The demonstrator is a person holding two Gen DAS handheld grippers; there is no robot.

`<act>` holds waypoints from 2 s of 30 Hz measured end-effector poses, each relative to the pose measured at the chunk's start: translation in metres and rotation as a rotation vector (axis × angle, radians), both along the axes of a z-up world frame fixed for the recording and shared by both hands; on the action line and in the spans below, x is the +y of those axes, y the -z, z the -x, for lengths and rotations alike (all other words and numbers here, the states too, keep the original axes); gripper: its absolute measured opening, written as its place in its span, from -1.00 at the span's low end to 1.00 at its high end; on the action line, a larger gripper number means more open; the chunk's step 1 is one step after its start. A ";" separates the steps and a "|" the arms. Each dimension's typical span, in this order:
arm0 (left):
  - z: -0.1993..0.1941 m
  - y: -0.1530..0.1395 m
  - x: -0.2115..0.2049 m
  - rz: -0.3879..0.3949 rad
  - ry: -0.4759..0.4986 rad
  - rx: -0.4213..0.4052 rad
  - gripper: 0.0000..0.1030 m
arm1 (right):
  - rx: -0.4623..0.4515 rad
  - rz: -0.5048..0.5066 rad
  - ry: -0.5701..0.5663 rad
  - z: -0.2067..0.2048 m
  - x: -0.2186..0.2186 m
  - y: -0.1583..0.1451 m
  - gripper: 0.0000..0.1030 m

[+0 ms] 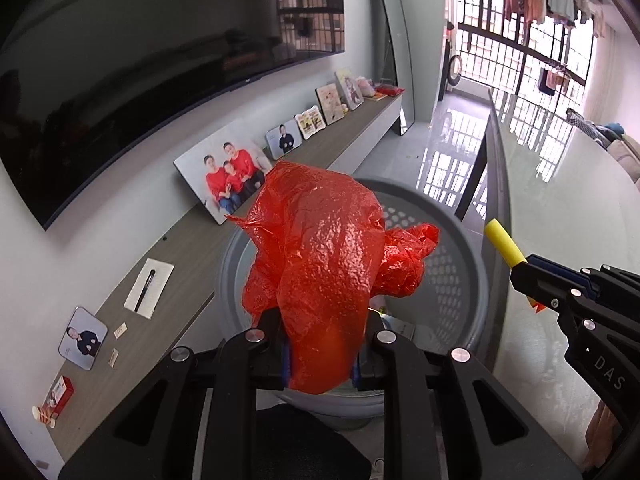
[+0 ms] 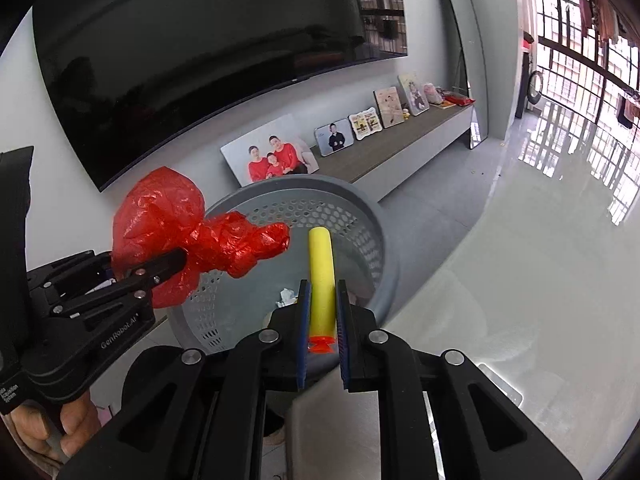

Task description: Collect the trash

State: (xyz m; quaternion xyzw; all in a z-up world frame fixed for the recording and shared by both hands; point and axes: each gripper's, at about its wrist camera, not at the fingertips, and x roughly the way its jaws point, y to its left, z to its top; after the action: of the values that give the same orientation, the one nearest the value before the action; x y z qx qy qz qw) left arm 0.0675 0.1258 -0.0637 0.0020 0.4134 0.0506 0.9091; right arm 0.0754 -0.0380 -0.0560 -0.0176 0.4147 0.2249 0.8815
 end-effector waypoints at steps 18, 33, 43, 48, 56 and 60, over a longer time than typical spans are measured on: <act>-0.021 0.025 0.022 0.033 -0.037 0.075 -0.60 | 0.063 0.037 -0.046 -0.019 0.031 0.028 -0.77; -0.019 0.021 0.027 0.014 -0.078 0.059 0.26 | 0.037 0.022 -0.018 -0.014 0.022 0.025 -0.44; -0.014 0.018 0.029 0.007 -0.096 0.059 0.37 | 0.033 0.015 -0.007 -0.012 0.017 0.022 -0.33; -0.010 0.016 0.029 -0.004 -0.111 0.052 0.47 | 0.029 0.014 0.006 -0.011 0.014 0.020 -0.28; -0.005 0.009 0.026 -0.014 -0.120 0.038 0.61 | 0.011 0.007 0.021 -0.008 0.008 0.016 -0.09; -0.003 0.006 0.025 -0.018 -0.121 0.033 0.62 | 0.005 0.006 0.029 -0.007 0.006 0.014 -0.02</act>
State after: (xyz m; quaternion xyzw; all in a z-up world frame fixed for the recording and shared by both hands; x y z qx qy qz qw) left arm 0.0708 0.1508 -0.0699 -0.0141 0.4271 0.1094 0.8974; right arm 0.0821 -0.0317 -0.0702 -0.0137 0.4178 0.2111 0.8836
